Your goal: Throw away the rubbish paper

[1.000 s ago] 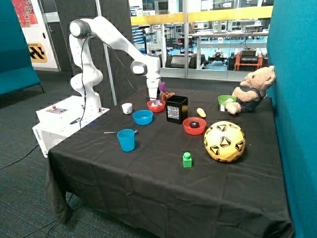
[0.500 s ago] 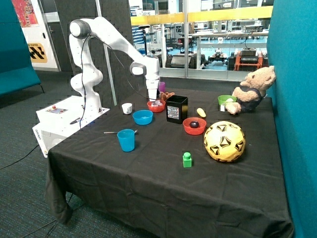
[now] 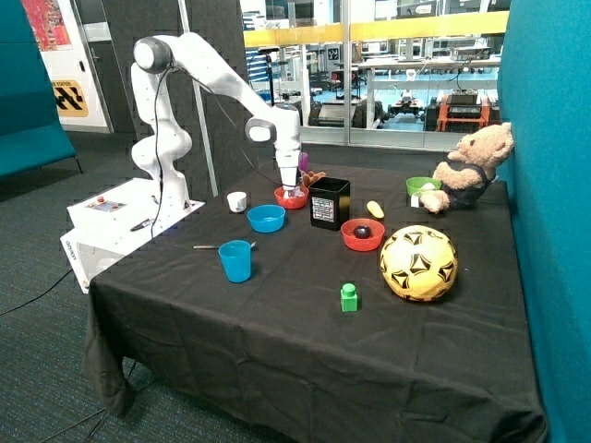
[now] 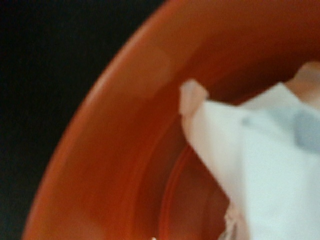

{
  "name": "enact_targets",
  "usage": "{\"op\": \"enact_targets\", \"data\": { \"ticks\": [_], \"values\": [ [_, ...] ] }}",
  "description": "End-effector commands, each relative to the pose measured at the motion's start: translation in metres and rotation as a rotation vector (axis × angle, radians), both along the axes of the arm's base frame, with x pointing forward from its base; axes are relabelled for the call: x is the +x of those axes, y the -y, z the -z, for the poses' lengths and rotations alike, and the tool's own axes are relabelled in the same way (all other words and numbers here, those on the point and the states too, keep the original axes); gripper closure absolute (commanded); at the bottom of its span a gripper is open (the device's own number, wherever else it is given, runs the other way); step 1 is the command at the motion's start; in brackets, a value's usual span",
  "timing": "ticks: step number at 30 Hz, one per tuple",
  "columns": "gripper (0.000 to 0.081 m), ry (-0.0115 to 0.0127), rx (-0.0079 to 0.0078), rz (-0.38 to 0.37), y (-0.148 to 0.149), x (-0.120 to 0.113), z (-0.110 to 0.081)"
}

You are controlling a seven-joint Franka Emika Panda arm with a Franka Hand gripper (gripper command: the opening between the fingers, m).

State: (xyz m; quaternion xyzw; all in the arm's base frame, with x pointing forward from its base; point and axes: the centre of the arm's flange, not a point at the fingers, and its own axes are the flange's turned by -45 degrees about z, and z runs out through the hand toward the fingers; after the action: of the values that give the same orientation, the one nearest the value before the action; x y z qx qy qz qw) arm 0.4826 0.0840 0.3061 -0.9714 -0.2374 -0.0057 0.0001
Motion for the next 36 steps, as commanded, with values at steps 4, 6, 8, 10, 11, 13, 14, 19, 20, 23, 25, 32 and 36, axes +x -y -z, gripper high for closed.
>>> {"op": "enact_targets", "data": {
  "ticks": [4, 6, 8, 10, 11, 13, 14, 19, 20, 23, 25, 32, 36],
  "values": [
    [0.0567, -0.0111, -0.0029, 0.018, -0.001, 0.019, 0.003],
    [0.0701, -0.0111, -0.0029, 0.019, -0.001, 0.019, 0.003],
    [0.0781, -0.0111, -0.0029, 0.019, -0.001, 0.018, 0.002],
    [0.0801, -0.0111, -0.0029, 0.017, -0.001, 0.017, 0.001],
    [0.0805, -0.0111, -0.0029, 0.017, -0.001, 0.017, 0.001],
    [0.0807, -0.0111, -0.0029, 0.016, -0.001, 0.015, 0.0],
    [0.0808, -0.0111, -0.0029, 0.015, -0.001, 0.015, -0.001],
    [0.0808, -0.0111, -0.0029, 0.019, 0.0, 0.014, -0.001],
    [0.0808, -0.0111, -0.0029, 0.02, 0.001, 0.014, -0.001],
    [0.0808, -0.0111, -0.0029, 0.019, 0.001, 0.013, -0.001],
    [0.0808, -0.0111, -0.0029, 0.02, 0.001, 0.012, -0.002],
    [0.0808, -0.011, -0.0029, 0.011, 0.0, 0.007, -0.013],
    [0.0808, -0.011, -0.0029, 0.011, 0.0, 0.007, -0.025]
  ]
}}
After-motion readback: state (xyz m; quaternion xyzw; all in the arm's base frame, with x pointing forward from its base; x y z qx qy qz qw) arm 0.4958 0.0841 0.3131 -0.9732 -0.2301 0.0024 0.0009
